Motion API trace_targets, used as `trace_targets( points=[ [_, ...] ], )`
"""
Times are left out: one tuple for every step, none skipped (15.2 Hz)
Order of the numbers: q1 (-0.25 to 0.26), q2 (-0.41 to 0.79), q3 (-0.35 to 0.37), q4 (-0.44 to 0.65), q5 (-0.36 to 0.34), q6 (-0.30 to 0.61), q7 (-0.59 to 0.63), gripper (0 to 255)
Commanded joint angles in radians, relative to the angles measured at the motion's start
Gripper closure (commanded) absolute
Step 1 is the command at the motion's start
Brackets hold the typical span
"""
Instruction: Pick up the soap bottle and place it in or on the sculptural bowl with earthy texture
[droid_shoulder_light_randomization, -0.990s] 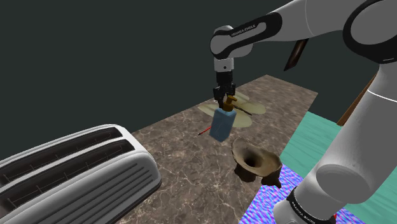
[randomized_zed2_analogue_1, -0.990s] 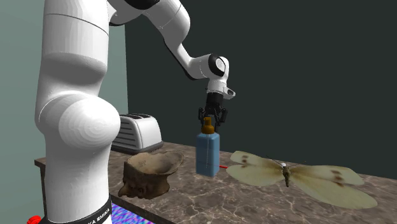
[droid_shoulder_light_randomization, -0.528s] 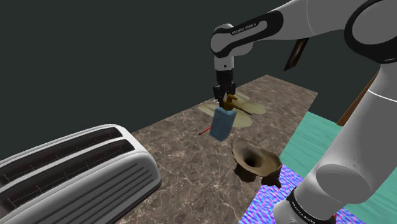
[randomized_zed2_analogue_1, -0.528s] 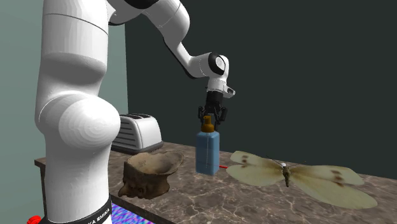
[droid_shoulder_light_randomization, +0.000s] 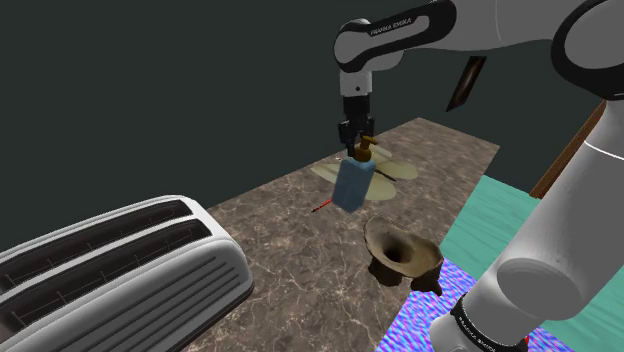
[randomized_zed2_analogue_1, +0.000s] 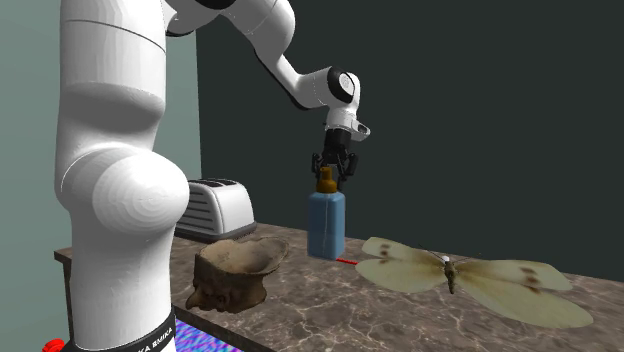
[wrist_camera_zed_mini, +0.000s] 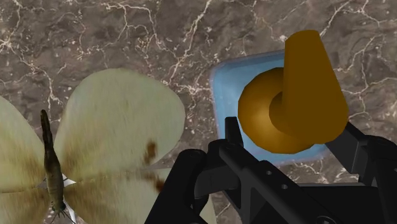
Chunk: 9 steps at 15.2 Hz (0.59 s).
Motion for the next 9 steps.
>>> trace_targets(
  points=[
    [0.0, -0.006, 0.0, 0.019, 0.0, -0.025, -0.001, 255],
    [0.0, -0.009, 0.0, 0.029, 0.0, -0.038, -0.001, 255],
    [0.0, -0.011, 0.0, 0.04, 0.0, -0.051, -0.002, 255],
    [0.0, -0.013, 0.0, 0.051, 0.0, -0.064, -0.002, 255],
    [0.0, -0.015, 0.0, 0.062, -0.001, -0.077, -0.002, 255],
    [0.0, -0.017, 0.0, 0.074, -0.001, -0.09, -0.003, 255],
    [0.0, -0.018, 0.0, 0.085, -0.001, -0.103, -0.003, 255],
    [0.001, -0.02, 0.0, 0.097, -0.001, -0.117, -0.004, 255],
    [0.001, -0.021, 0.0, 0.109, -0.001, -0.13, -0.004, 255]
  ],
)
